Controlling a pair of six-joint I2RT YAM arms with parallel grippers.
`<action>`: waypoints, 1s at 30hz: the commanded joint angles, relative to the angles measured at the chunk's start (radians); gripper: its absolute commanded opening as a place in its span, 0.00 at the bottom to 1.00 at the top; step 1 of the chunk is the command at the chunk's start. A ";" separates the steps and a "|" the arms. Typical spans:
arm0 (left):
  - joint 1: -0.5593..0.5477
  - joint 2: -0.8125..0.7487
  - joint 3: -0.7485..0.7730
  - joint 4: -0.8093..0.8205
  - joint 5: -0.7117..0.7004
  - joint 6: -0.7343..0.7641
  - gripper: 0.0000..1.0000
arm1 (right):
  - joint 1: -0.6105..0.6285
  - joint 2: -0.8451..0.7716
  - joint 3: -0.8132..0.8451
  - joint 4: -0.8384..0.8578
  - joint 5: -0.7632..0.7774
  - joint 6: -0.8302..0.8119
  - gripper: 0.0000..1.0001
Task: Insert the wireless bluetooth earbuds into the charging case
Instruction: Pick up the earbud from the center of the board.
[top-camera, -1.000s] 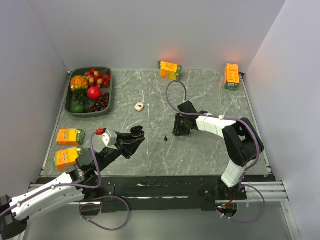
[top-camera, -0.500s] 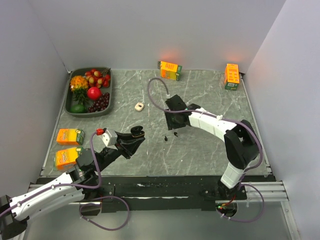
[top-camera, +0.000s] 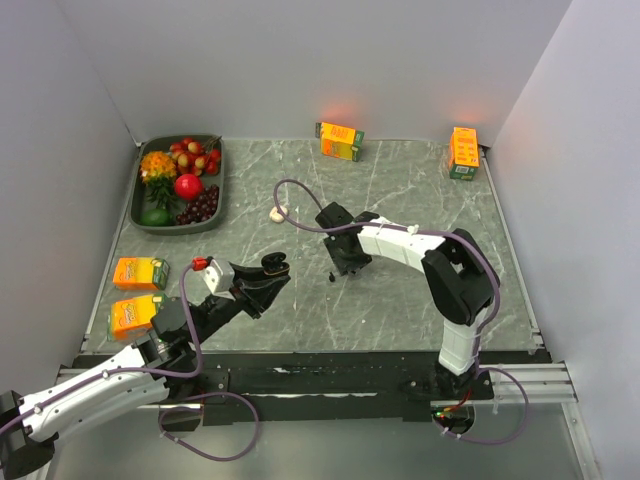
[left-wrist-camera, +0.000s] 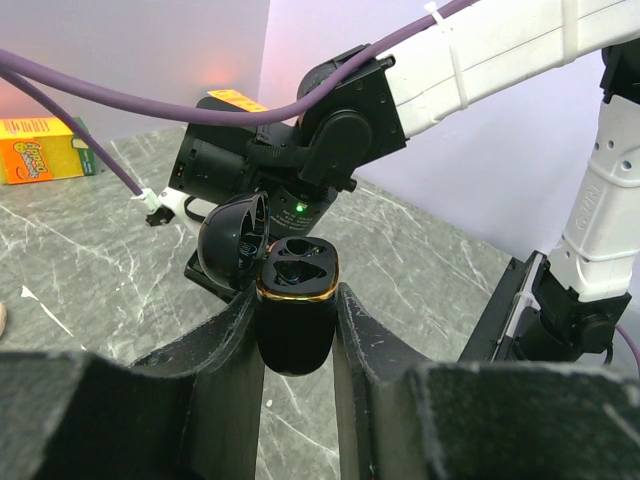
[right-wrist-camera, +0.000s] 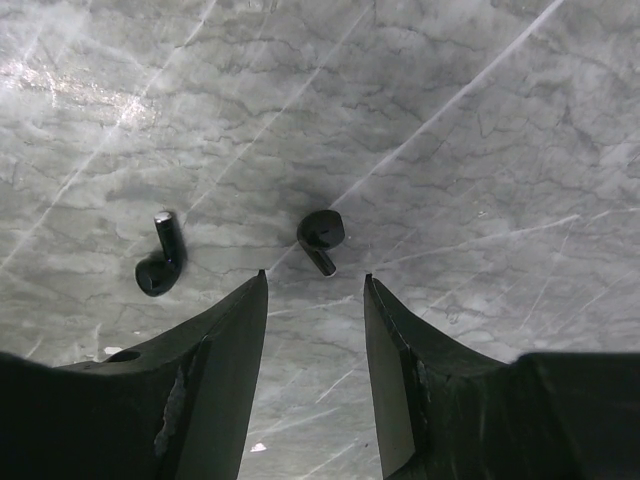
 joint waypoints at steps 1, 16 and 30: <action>-0.006 0.000 0.024 0.025 0.017 -0.022 0.01 | 0.006 0.016 0.027 0.010 0.035 -0.024 0.51; -0.006 -0.005 0.021 0.019 0.013 -0.026 0.01 | 0.012 0.081 0.053 0.058 0.009 -0.036 0.49; -0.006 0.004 0.022 0.019 0.013 -0.025 0.01 | 0.008 0.093 0.051 0.081 0.008 -0.042 0.47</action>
